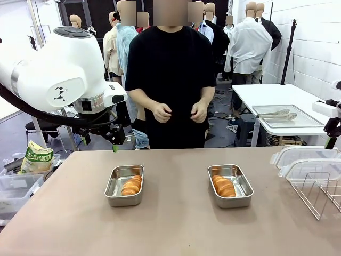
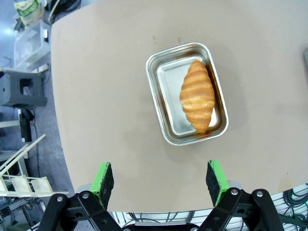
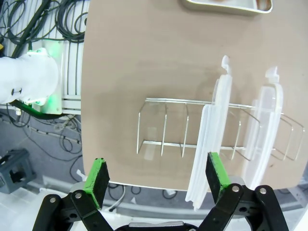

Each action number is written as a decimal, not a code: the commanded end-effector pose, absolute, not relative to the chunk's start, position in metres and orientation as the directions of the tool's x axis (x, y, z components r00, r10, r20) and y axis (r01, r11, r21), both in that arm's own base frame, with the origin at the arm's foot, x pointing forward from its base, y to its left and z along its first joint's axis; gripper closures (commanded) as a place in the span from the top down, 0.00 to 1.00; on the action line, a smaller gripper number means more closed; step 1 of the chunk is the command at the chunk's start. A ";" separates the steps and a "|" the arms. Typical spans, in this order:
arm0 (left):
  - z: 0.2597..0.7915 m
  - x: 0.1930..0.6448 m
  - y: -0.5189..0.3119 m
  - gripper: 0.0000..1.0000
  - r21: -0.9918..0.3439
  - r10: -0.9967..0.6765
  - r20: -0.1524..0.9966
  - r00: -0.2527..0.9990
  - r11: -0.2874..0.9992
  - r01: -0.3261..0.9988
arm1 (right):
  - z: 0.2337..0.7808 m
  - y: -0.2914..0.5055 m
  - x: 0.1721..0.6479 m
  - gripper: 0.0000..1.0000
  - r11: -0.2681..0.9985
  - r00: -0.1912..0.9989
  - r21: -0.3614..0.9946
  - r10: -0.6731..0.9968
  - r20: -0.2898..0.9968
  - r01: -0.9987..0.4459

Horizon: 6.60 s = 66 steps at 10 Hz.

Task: Place the bread in airtight containers.
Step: Pick up one Airtight Container lid and hand it to the human.

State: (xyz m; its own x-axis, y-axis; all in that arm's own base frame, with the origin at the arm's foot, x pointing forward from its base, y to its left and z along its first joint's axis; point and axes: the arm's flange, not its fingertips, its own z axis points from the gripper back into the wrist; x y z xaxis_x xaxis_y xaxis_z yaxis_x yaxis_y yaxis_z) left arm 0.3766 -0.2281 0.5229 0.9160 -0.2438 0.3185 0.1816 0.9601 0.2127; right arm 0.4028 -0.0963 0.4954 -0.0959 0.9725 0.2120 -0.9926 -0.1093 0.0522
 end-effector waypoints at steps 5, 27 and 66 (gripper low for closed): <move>0.524 0.377 -0.228 1.00 0.214 -0.245 0.311 0.918 0.959 0.183 | 0.496 -0.097 0.402 1.00 -0.115 -0.102 0.048 0.971 0.217 -0.992; 0.524 0.377 -0.228 1.00 0.214 -0.245 0.311 0.918 0.959 0.183 | 0.429 -0.085 0.447 1.00 -0.139 -0.148 -0.068 0.977 0.155 -0.988; 0.524 0.377 -0.228 1.00 0.214 -0.245 0.311 0.918 0.959 0.183 | 0.665 0.090 0.501 0.00 -0.697 -0.749 -0.479 0.652 -0.115 -0.534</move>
